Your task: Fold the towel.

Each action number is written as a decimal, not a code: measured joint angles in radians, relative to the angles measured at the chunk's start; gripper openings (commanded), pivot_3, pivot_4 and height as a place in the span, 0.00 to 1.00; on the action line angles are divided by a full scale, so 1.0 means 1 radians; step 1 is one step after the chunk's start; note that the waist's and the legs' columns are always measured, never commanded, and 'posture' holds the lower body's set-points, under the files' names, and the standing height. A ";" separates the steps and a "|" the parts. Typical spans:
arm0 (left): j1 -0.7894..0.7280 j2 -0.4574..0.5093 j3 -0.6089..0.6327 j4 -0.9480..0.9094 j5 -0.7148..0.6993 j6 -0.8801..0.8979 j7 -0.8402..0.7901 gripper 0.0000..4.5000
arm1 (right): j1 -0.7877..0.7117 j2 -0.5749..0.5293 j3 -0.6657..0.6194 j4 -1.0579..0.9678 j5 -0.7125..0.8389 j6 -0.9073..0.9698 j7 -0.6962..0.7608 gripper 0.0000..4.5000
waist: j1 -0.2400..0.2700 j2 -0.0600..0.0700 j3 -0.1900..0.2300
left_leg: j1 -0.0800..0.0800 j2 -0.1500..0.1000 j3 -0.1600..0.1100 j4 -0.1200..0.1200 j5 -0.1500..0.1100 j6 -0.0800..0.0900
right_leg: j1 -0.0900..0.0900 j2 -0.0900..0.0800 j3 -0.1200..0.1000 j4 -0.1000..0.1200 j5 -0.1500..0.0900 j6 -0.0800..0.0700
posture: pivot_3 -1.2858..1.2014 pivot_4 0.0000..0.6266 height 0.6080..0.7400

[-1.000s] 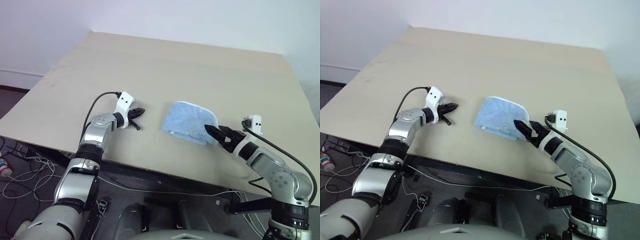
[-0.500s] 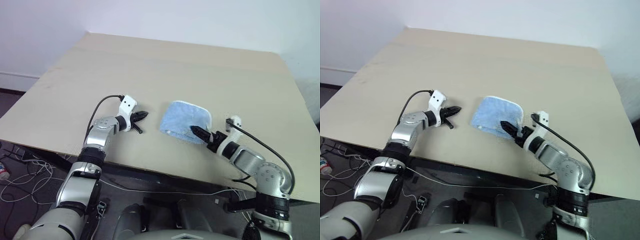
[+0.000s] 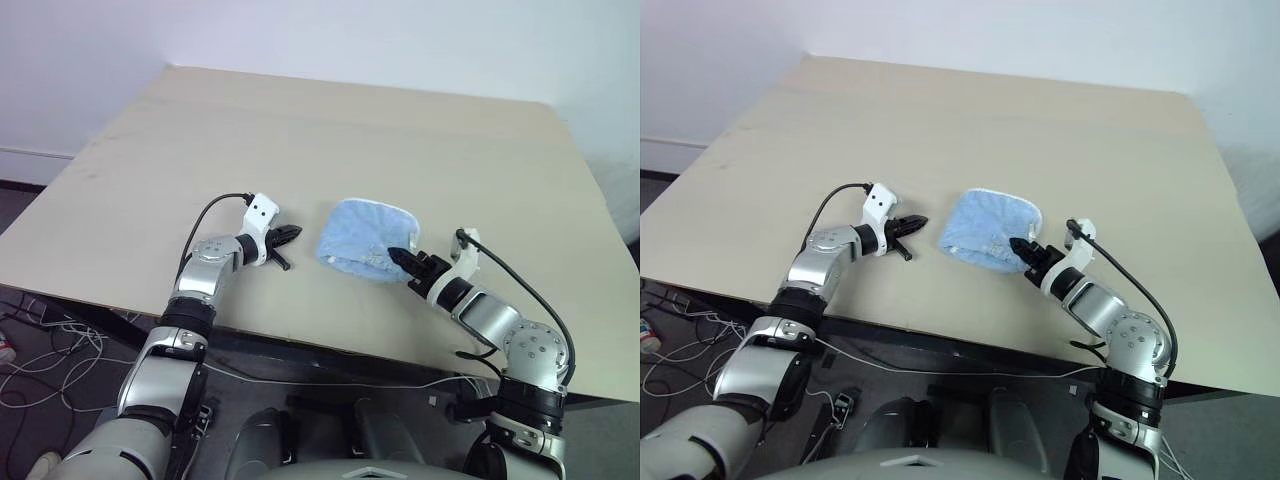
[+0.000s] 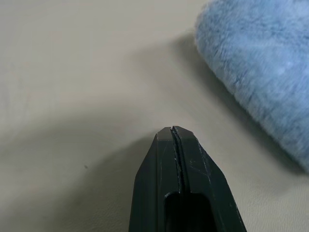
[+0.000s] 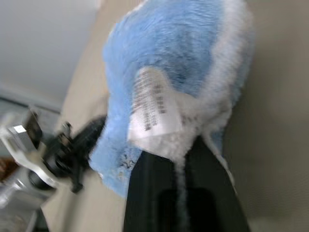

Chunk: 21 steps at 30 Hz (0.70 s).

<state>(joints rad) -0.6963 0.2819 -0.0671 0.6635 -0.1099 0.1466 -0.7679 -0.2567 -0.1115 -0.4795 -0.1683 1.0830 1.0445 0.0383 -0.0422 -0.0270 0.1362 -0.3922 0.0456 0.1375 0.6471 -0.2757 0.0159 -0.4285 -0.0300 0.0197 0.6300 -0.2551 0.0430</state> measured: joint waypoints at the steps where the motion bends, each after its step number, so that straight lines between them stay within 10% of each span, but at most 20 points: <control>1: 0.001 -0.006 -0.001 -0.002 0.001 0.001 -0.002 0.00 | 0.000 0.001 -0.022 -0.007 0.030 -0.014 -0.015 0.00 | 0.000 0.000 0.000 | 0.000 0.000 0.000 0.000 0.000 0.000 | 0.000 0.000 0.000 0.000 0.000 0.000 | 0.52 0.24 0.86; 13: 0.019 -0.056 -0.019 -0.048 -0.009 -0.002 -0.016 0.00 | -0.012 -0.201 -0.349 -0.043 0.196 -0.302 -0.266 0.00 | 0.002 0.001 0.001 | 0.000 -0.001 0.000 0.000 0.000 0.000 | 0.000 0.001 0.000 -0.001 0.001 0.002 | 0.52 0.24 0.86; 21: -0.006 -0.066 -0.003 -0.036 -0.011 -0.019 -0.010 0.00 | 0.132 -0.188 -0.343 0.052 0.175 -0.320 -0.445 0.12 | -0.004 0.004 0.001 | 0.001 0.000 0.001 0.000 0.000 0.000 | 0.001 0.003 0.002 -0.001 0.001 0.003 | 0.52 0.24 0.86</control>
<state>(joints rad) -0.7018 0.2155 -0.0705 0.6272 -0.1211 0.1277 -0.7776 -0.1245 -0.2998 -0.8220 -0.1165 1.2577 0.7244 -0.4068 -0.0463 -0.0227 0.1372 -0.3913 0.0451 0.1381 0.6471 -0.2755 0.0163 -0.4274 -0.0273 0.0215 0.6289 -0.2543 0.0457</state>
